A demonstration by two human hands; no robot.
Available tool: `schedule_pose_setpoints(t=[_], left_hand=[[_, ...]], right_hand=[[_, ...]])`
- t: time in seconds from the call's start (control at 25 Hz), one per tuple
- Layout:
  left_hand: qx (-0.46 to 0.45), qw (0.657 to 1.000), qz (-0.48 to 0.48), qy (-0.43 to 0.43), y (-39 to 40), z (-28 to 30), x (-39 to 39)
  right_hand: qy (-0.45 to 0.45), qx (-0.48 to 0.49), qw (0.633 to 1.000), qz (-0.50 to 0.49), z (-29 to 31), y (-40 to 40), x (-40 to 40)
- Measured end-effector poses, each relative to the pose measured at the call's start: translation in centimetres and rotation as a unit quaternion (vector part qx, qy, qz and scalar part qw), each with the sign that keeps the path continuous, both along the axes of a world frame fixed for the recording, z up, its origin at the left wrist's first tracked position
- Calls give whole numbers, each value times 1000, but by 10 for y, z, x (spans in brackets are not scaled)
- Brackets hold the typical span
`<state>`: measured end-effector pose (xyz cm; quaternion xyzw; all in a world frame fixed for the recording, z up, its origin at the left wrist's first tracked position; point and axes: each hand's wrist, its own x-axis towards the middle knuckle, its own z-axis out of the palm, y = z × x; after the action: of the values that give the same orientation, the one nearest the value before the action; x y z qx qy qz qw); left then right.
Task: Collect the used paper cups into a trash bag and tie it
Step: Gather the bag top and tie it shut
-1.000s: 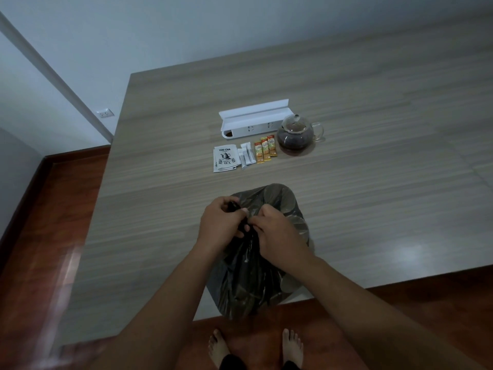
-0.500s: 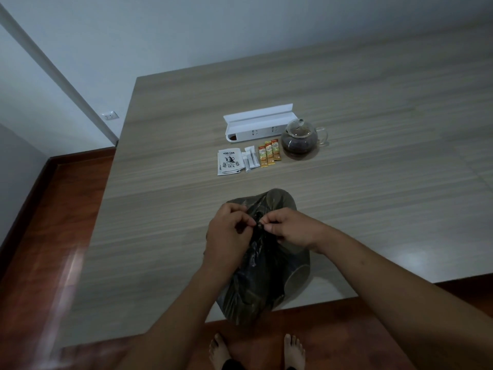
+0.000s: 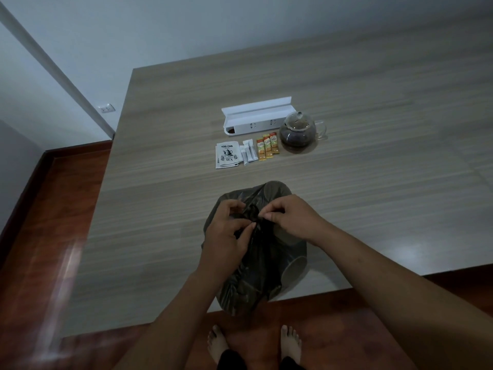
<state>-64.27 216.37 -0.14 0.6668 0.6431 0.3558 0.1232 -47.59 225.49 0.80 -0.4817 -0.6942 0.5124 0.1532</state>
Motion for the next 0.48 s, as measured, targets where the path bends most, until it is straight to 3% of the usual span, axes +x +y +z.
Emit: schedule_pose_setpoints(t=[0.16, 0.48], left_hand=[[38, 997, -14, 68, -4, -5, -6], [32, 995, -30, 85, -3, -6, -8]], right_hand=[[-55, 89, 994, -37, -11, -4, 5], [-87, 102, 985, -110, -22, -4, 8]])
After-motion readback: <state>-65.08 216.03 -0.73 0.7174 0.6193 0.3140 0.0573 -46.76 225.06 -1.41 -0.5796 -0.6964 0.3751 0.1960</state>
